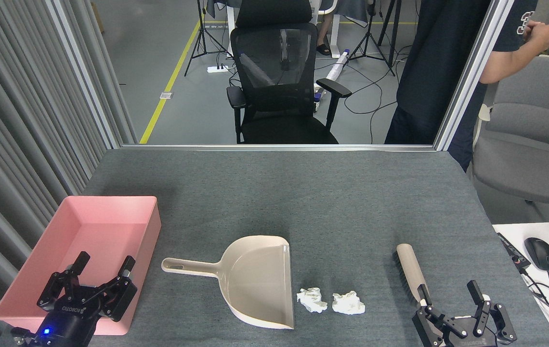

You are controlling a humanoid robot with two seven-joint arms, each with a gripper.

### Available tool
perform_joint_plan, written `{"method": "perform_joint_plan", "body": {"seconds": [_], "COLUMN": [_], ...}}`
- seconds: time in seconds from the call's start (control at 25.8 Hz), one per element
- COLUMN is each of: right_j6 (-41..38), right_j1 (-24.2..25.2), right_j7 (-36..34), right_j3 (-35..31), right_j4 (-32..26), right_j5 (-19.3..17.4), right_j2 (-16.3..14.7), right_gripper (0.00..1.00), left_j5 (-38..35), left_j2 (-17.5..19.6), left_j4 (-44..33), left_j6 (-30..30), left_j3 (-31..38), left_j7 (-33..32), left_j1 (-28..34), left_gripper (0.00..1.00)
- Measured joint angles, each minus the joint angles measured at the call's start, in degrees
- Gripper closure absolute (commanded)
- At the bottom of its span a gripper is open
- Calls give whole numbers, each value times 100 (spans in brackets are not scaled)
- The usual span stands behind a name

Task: Sweep and dump garbage into bin
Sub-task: 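Move the left gripper down beside the pink bin and the right gripper toward the brush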

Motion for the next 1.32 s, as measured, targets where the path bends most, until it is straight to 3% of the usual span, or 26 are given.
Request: {"method": "perform_joint_plan", "body": {"seconds": [0.23, 0.46, 0.62, 0.81, 0.93, 1.05, 1.32], "right_j6": [21, -153, -486, -772, -820, -840, -855], "right_j1": [-12, 221, 400, 560, 623, 689, 758], "right_j7": [46, 93, 95, 81, 46, 40, 34], "right_j3": [-8, -354, -750, -1095, -1160, -1175, -1181], "right_j4": [-15, -133, -146, -153, -149, -146, -137], "right_j5": [1, 3, 1, 0, 0, 0, -4], "right_j2": [59, -156, -173, -74, 1, 126, 234], "right_gripper": [2, 2, 2, 2, 2, 2, 2], "left_j5": [-129, 255, 1680, 4142, 5329, 5880, 6122], "left_j2": [-28, -90, -300, -657, -690, -708, -723], "left_j4": [-14, 52, 50, 20, 14, 62, 237], "left_j6": [-1, 62, 81, 527, 816, 933, 969], "left_j3": [-4, 6, -37, -114, -261, -383, -411], "left_j7": [179, 314, 19, -1375, -1728, -1812, -1821], "left_j1": [88, 39, 66, 252, 348, 383, 300], "left_gripper": [1, 1, 1, 1, 1, 1, 1]}}
